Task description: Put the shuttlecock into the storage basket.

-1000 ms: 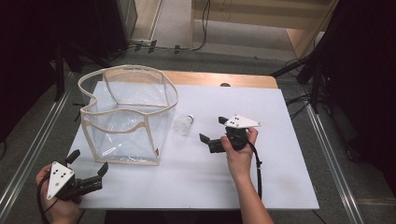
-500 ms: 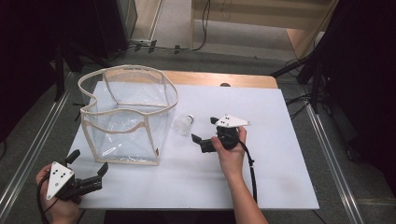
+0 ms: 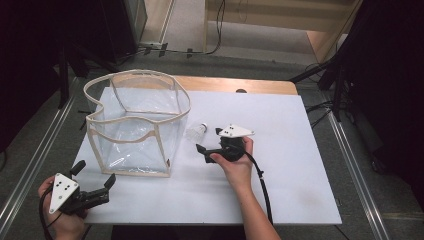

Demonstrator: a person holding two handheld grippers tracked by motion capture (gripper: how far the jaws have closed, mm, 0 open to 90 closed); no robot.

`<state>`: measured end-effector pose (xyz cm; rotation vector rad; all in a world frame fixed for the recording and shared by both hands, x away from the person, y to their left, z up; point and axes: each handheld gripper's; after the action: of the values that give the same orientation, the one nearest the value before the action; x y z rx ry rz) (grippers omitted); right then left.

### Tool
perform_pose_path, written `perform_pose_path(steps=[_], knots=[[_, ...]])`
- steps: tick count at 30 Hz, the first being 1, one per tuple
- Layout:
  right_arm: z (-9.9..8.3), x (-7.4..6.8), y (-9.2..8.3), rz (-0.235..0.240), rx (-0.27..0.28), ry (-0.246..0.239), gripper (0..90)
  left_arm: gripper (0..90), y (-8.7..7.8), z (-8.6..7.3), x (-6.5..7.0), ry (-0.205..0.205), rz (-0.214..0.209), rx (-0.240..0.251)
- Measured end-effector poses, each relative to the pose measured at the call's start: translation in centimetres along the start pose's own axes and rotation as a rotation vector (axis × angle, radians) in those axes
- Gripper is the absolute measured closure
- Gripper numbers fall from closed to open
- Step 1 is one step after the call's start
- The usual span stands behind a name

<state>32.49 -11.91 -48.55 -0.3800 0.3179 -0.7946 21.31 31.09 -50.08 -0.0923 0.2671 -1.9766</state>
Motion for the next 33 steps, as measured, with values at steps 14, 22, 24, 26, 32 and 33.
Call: perform_pose_path(steps=[14, 22, 24, 26, 32, 33], knots=[[-0.2, -1.1, 2.6, -0.106, -0.037, 0.031, 26.5, 0.0, 0.0, 0.0, -0.1, -0.006, -0.003, 0.002], [-0.2, -1.4, 4.1, -0.184, -0.053, 0.055, 32.4, 0.0, 0.0, 0.0, -0.1, -0.006, -0.003, 0.001], [-0.3, -1.5, 4.5, -0.208, -0.062, 0.055, 32.8, 0.0, 0.0, 0.0, -0.1, -0.007, -0.003, 0.002], [-0.4, -1.5, 4.8, -0.221, -0.07, 0.06, 33.5, 0.0, 0.0, 0.0, -0.1, -0.008, -0.003, 0.001], [-0.5, -1.4, 4.9, -0.241, -0.053, 0.082, 38.9, 0.0, 0.0, 0.0, -0.2, -0.009, -0.005, 0.001], [-0.6, -1.5, 4.7, -0.24, -0.051, 0.077, 42.0, 0.0, 0.0, 0.0, -0.2, -0.01, -0.006, 0.002]])
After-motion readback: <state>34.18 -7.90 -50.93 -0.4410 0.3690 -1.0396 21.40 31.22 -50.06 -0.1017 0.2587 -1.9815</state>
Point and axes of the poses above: each handheld gripper's, and its own axes: y roughly forward along the jaws, z roughly out of its top, x roughly to its right, and after that the axes turned 1 degree about -y, right-handed
